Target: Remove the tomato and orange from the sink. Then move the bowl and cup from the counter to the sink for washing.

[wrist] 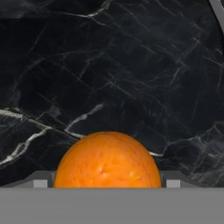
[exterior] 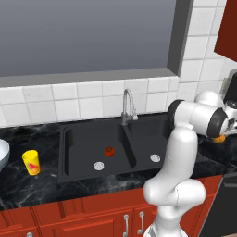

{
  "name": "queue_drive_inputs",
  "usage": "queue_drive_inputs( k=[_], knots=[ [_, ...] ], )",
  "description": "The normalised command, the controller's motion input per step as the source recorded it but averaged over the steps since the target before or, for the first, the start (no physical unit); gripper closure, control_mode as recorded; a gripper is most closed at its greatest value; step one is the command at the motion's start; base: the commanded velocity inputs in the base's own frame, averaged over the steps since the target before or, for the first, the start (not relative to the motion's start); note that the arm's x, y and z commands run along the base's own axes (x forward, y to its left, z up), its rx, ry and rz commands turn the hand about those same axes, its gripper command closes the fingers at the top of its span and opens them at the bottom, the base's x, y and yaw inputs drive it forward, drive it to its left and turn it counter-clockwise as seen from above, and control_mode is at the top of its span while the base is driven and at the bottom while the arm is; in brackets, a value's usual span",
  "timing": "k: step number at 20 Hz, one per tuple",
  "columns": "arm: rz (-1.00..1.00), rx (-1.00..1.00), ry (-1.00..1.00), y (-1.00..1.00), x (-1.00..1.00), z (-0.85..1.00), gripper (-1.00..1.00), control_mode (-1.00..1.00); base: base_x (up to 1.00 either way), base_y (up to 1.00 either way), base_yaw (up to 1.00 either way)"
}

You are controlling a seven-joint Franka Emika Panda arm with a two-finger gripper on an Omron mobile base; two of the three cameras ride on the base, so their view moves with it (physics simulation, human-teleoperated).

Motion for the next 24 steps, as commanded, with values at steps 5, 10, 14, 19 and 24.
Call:
queue_drive_inputs(
  k=[5,10,14,19,24],
  knots=[
    [0.0,0.03,0.0,0.0,0.0,-0.19,1.0,-1.0,0.0,0.0,0.0],
    [0.0,0.01,0.0,0.0,0.02,-0.17,1.0,-1.0,0.0,0.0,0.0],
    [0.0,0.01,0.0,-0.02,0.02,-0.19,1.0,-1.0,0.0,0.0,0.0],
    [0.0,0.0,0.0,-0.06,0.04,-0.18,1.0,-1.0,0.0,0.0,0.0],
    [0.0,0.0,0.0,-0.15,0.06,-0.14,1.0,-1.0,0.0,0.0,0.0]
  ],
)
